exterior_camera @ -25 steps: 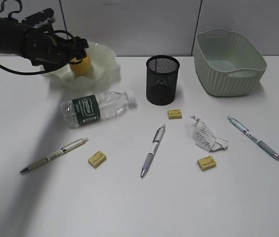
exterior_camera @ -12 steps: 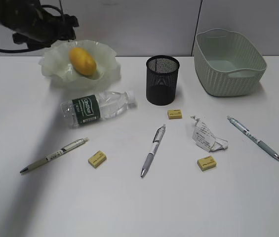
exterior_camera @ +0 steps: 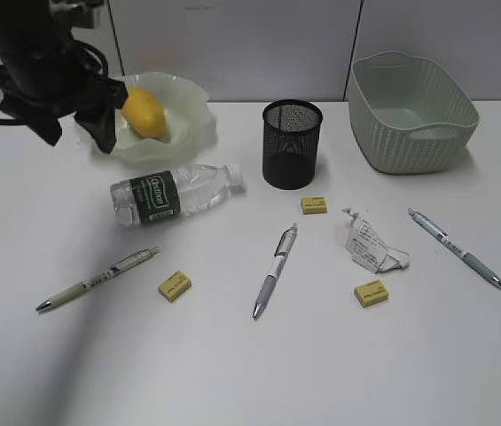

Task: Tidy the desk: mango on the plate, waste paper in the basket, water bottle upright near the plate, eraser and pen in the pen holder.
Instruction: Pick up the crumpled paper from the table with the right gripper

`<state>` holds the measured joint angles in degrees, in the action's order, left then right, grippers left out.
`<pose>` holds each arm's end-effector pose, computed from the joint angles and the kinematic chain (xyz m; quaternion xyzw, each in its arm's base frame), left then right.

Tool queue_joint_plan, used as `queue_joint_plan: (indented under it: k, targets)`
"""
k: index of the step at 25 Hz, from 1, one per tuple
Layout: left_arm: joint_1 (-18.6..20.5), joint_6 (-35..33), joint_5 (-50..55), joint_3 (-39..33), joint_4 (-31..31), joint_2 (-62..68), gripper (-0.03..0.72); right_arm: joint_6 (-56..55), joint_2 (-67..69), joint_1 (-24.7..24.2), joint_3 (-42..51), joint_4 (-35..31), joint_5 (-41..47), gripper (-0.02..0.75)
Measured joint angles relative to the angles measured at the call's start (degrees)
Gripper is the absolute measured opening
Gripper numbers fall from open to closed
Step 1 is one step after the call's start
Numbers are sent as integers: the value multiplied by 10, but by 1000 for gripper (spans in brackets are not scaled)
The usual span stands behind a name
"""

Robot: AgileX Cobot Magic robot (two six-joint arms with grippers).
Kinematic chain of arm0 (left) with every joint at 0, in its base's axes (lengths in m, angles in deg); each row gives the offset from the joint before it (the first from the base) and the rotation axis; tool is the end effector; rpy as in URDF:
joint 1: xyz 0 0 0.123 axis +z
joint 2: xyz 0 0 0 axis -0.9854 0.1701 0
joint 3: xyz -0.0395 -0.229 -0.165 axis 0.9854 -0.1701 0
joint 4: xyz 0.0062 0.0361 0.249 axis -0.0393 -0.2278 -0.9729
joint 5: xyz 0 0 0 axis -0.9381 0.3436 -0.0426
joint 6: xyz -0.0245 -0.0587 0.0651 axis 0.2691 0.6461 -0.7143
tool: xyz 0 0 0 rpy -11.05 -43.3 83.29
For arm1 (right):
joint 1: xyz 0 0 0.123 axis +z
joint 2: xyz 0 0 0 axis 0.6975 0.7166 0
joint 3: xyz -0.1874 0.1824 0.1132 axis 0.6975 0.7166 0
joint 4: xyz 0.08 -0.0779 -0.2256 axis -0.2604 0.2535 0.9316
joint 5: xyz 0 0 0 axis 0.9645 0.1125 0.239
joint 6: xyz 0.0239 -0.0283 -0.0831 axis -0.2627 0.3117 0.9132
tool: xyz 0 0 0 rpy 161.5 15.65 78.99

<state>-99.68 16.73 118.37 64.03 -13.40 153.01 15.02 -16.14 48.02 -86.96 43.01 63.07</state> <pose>0.3860 -0.1323 0.2562 0.1013 0.9838 -0.0135 0.1471 -0.0058 -0.0030 0.2802 -0.0447 0.8428 -0.0098 0.5362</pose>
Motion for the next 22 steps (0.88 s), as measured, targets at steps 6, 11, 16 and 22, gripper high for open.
queue_joint_plan:
  k: [6, 11, 16, 22]
  targets:
    - [-34, -23, 85, 0, 22, -7, 526, 0, 0, 0, 0, 0, 0, 506]
    - [-70, -32, 87, 0, 28, -44, 511, 0, 0, 0, 0, 0, 0, 506]
    - [-97, -34, 86, -18, 28, -107, 508, 0, 0, 0, 0, 0, 0, 507]
    - [-97, -34, 86, -134, 17, -220, 506, 0, 0, 0, 0, 0, 0, 507]
